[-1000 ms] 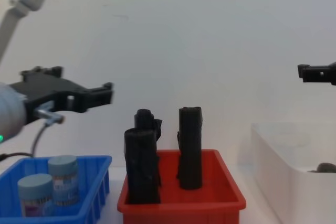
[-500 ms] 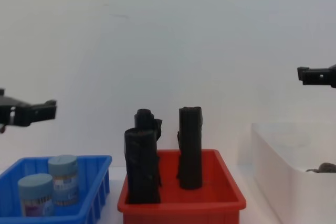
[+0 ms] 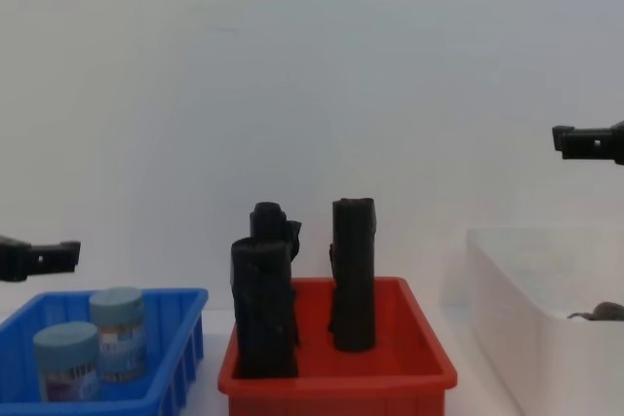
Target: Pick the cotton swabs from the blue box and place them into the white box.
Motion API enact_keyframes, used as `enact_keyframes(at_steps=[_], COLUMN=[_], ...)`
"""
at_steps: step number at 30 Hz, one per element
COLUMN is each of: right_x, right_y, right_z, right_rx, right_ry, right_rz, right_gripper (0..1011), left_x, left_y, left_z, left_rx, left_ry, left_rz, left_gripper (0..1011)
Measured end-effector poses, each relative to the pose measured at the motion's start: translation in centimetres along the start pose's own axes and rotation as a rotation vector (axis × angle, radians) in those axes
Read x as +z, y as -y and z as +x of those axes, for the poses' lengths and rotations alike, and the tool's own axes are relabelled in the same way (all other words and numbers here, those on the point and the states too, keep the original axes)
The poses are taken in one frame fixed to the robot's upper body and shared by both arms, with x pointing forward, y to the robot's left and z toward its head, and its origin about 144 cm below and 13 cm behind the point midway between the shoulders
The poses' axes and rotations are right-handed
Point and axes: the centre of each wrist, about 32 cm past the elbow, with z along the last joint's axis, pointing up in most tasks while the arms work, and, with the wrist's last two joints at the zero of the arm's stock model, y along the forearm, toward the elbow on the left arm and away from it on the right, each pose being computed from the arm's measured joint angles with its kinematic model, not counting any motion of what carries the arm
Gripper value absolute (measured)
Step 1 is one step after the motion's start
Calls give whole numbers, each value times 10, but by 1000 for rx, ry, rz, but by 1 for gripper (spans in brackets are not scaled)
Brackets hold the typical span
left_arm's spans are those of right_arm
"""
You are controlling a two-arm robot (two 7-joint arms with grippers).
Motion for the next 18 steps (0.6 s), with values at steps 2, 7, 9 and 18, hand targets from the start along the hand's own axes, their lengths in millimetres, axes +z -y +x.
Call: enact_keyframes(at_steps=[2, 7, 9, 18], right_x=[0, 0, 0, 0], right_y=[0, 0, 0, 0], right_z=[0, 0, 0, 0], right_rx=[0, 0, 0, 0], right_ry=[0, 0, 0, 0], right_rz=[0, 0, 0, 0], right_gripper=[1002, 1001, 1001, 1002], left_x=[-1, -4, -5, -8], left_y=[2, 8, 10, 17], left_z=[3, 12, 15, 24], left_rx=[-10, -46, -61, -137], left_ry=[-2, -4, -2, 6], left_rz=[7, 24, 26, 39], left_gripper=[1004, 1004, 1004, 1004])
